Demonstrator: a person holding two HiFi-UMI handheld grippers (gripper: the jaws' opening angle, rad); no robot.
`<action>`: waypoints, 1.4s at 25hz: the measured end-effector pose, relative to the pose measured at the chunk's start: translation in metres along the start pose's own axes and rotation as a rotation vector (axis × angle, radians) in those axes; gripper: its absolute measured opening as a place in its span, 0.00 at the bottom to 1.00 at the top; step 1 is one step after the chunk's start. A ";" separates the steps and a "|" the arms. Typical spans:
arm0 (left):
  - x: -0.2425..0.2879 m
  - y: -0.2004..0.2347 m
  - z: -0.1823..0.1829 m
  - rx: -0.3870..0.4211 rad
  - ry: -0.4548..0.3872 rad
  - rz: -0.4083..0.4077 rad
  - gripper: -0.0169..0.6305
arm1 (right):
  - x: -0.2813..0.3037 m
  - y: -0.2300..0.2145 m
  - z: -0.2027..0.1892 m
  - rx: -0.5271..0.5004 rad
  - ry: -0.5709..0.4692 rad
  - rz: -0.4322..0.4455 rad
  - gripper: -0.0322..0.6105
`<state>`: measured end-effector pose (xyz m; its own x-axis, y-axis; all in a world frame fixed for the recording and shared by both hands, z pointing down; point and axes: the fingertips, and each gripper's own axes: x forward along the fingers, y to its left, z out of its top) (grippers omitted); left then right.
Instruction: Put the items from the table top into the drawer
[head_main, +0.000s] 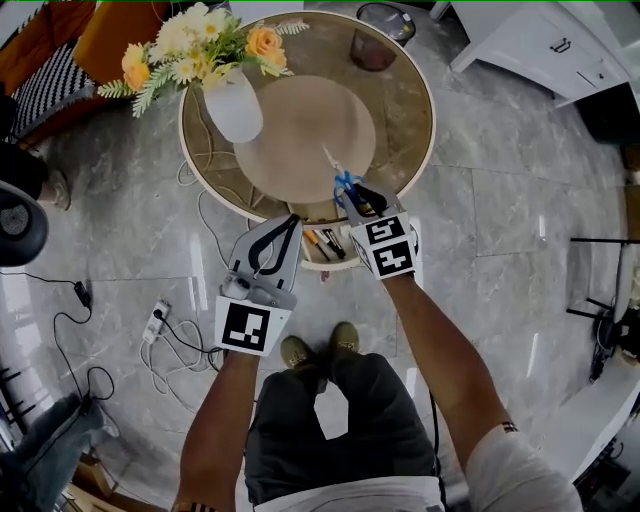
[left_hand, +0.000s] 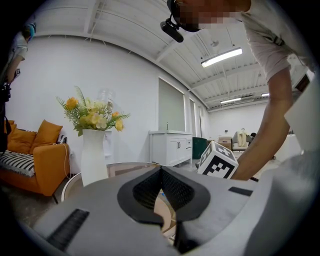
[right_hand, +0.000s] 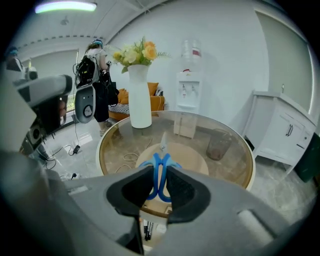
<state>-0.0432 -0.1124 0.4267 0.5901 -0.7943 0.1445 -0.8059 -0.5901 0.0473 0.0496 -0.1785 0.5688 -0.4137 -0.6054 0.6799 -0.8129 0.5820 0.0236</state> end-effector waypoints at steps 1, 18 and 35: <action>-0.001 -0.001 0.000 -0.001 -0.001 0.002 0.03 | -0.004 0.001 0.001 -0.002 -0.011 0.002 0.18; -0.040 -0.042 -0.007 -0.040 0.011 0.057 0.03 | -0.093 0.055 -0.009 -0.070 -0.116 0.122 0.18; -0.073 -0.078 -0.017 -0.044 0.014 0.077 0.03 | -0.151 0.097 -0.063 -0.117 -0.113 0.214 0.18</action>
<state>-0.0245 -0.0063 0.4297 0.5257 -0.8349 0.1630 -0.8505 -0.5200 0.0791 0.0589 0.0037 0.5149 -0.6194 -0.5151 0.5925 -0.6519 0.7580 -0.0226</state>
